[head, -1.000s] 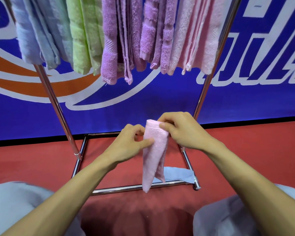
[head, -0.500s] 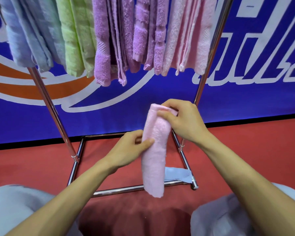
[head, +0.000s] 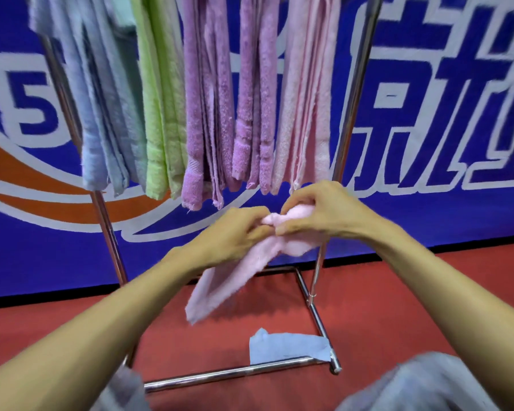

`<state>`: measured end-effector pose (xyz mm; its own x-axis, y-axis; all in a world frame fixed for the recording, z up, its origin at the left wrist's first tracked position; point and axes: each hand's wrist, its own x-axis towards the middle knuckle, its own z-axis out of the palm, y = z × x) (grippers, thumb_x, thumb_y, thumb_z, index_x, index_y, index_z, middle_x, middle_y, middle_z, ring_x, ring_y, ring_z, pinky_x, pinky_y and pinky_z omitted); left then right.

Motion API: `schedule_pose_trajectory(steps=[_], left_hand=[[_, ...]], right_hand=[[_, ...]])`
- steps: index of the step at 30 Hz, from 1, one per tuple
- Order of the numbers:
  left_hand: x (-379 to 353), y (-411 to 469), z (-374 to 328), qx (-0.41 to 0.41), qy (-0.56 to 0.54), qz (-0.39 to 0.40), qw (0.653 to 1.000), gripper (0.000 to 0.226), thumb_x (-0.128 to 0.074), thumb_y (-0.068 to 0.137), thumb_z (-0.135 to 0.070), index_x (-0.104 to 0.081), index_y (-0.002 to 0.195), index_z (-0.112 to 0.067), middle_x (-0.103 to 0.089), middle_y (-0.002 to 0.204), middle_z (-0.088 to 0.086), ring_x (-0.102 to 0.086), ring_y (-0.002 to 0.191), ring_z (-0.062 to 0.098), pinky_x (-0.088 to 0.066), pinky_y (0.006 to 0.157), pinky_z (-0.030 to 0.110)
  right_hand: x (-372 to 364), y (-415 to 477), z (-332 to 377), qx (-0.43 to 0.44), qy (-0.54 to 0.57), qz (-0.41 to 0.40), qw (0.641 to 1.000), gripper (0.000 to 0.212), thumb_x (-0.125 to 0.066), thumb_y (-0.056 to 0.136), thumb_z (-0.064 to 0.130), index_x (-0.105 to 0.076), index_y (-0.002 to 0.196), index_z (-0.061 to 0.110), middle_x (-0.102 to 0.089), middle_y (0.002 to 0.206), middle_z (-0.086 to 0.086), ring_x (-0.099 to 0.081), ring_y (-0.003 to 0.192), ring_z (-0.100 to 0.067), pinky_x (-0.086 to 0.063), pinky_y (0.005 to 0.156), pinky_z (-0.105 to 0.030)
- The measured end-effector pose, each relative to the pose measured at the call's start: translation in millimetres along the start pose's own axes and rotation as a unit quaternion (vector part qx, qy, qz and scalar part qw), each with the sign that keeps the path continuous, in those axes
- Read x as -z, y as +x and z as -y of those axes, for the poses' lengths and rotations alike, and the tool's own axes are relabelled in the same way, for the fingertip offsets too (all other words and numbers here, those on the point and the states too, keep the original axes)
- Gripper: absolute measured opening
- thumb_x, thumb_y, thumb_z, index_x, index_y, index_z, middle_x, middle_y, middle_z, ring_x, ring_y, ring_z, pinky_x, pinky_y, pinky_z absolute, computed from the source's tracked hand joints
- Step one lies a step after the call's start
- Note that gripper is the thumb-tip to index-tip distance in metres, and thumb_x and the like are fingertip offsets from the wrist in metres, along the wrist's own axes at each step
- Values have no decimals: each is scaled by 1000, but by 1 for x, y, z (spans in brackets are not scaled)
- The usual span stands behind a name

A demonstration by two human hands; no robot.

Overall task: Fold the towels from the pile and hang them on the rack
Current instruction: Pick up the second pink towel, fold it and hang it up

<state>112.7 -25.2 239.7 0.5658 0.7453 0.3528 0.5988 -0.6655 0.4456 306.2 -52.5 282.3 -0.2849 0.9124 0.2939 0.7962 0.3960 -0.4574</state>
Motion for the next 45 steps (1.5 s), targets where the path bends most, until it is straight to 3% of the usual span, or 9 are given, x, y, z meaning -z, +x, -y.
schedule_pose_trajectory(steps=[5,8,10,14,25,32,36,41,45], left_hand=[[43,14,-44,-47,67,-18,996,33,-58,92,-29,-41,65,-22,-40,57,-7,-35,55,10,-26,53,27],[60,18,-61,-43,29,-29,998,18,-67,86,-37,-56,82,-23,-60,70,-5,-48,62,7,-38,60,25],[73,20,-72,-24,-20,-34,999,30,-75,78,-38,-58,95,-19,-67,80,-1,-55,69,10,-44,65,26],[97,26,-88,-14,-41,-25,999,35,-82,69,-35,-60,93,-25,-68,84,-7,-64,79,13,-51,73,29],[144,51,-122,-16,35,12,999,16,-61,91,-23,-55,78,-18,-55,73,-6,-51,68,11,-40,58,20],[160,117,-148,-18,77,-23,997,17,-58,90,-11,-56,74,-17,-56,75,-2,-52,71,13,-41,63,27],[171,154,-158,-21,101,-67,992,21,-56,90,-8,-54,71,-17,-56,73,-2,-51,72,15,-36,59,23],[203,210,-169,-9,98,-118,988,17,-53,86,-9,-64,96,-17,-66,93,1,-60,81,13,-46,62,24],[231,257,-173,-2,112,-149,983,22,-48,85,-4,-65,95,-13,-64,86,0,-57,75,15,-43,57,25]], right_hand=[[49,-4,28,69,-104,10,992,20,-74,78,40,-73,80,20,-67,68,8,-56,64,-4,-40,55,-11],[74,-4,37,70,-118,-20,990,14,-68,85,34,-75,88,24,-63,68,11,-54,64,-1,-38,55,-10],[94,-3,45,67,-126,-42,989,15,-65,87,32,-75,94,23,-62,73,14,-54,68,0,-38,58,-11],[131,0,59,71,-145,-67,985,9,-62,89,29,-68,85,24,-63,82,9,-56,75,-4,-42,62,-17],[205,-7,53,23,-194,-98,976,27,-48,94,8,-70,107,18,-60,101,9,-53,97,-9,-38,75,-20],[241,0,25,-17,-124,-96,987,22,-56,91,44,-70,88,27,-63,87,15,-59,81,-5,-42,69,-20],[252,23,5,-20,-78,-136,987,28,-53,94,40,-68,85,18,-66,81,3,-59,71,-8,-43,63,-22],[273,67,-12,-39,103,-198,974,38,-49,98,29,-62,88,-6,-58,67,-5,-53,52,-9,-44,47,-16],[294,109,-19,-30,271,-211,939,31,-50,99,27,-68,92,3,-69,71,-5,-63,54,-7,-49,50,-17]])
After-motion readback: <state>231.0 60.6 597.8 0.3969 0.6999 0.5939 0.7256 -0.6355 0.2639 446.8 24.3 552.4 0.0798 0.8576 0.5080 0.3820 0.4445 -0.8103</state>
